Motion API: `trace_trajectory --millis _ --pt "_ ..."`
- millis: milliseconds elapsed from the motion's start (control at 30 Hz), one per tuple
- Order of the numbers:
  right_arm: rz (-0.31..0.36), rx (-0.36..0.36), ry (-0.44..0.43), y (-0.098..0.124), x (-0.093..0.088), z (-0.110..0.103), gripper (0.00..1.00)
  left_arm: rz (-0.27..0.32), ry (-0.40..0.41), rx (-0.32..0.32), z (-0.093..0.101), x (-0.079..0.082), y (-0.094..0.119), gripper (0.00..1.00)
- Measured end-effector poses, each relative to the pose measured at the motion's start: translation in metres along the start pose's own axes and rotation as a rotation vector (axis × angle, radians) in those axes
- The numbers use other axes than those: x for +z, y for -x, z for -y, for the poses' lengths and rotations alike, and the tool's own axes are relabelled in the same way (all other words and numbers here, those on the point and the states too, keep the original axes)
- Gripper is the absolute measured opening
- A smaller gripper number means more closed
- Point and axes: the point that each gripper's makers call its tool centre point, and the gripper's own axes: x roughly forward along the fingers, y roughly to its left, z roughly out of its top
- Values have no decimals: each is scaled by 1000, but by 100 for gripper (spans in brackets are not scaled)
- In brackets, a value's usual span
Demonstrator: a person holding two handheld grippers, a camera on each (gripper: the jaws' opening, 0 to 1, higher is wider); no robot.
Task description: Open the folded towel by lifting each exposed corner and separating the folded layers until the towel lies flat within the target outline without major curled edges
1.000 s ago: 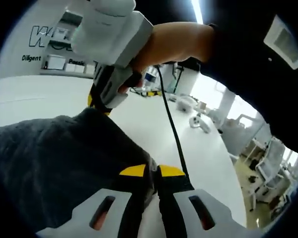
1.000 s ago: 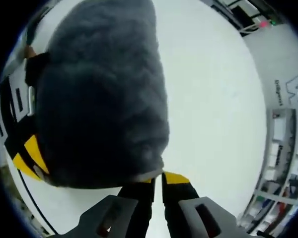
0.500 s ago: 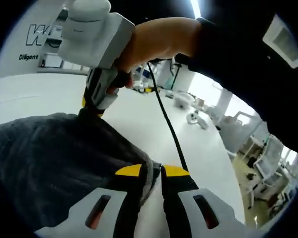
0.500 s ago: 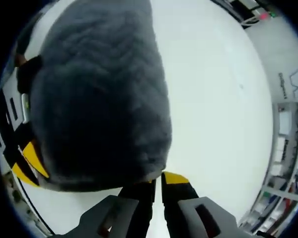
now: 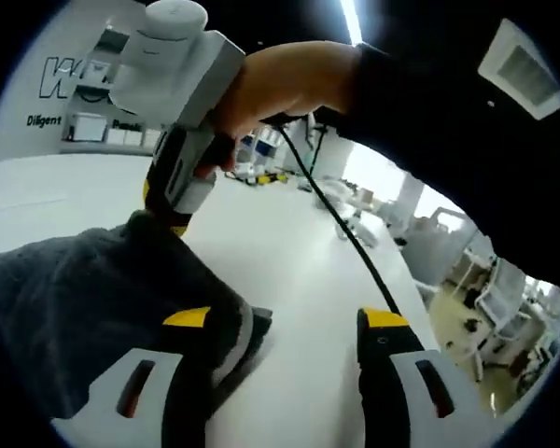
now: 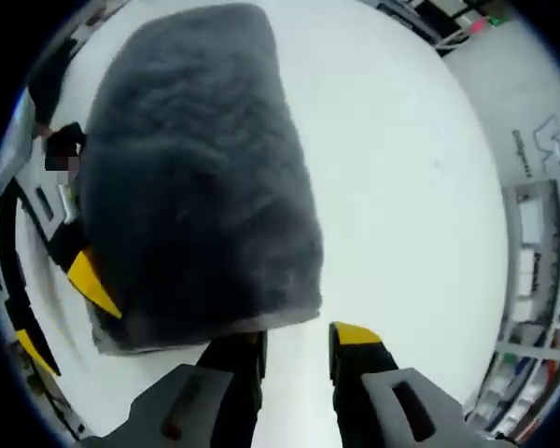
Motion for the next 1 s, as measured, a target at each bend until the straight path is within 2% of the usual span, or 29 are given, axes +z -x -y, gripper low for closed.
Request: trace_trajectory --millis 100,167,300,333,367,433,467,533,667,867,1000 --pt "10 -17 -21 12 0 2 26 34 -39 -5 7 8 3 87" --pt "27 -41 -37 18 1 7 30 54 -63 -10 11 13 7 89" --pt "48 -77 -95 27 3 14 47 105 -74 4 10 26 16 96" --pt "51 -91 -103 29 3 15 53 110 -89 25 6 28 19 97" --pt "60 -116 -114 30 4 19 61 111 -103 46 2 29 22 99" --pt "64 -225 -110 33 6 35 100 90 -127 112 -10 28 28 100" --pt "67 -234 -69 33 9 36 95 66 -132 151 -16 25 31 100" --pt "8 -259 -100 39 2 39 100 56 -134 211 -28 24 36 100" --pt "27 -225 -111 41 4 35 100 70 -101 224 -37 27 44 100" --pt "37 -241 -114 44 5 36 100 91 -72 237 -48 35 59 100" --pt "106 -258 -167 55 11 38 100 87 -51 246 -66 39 77 100"
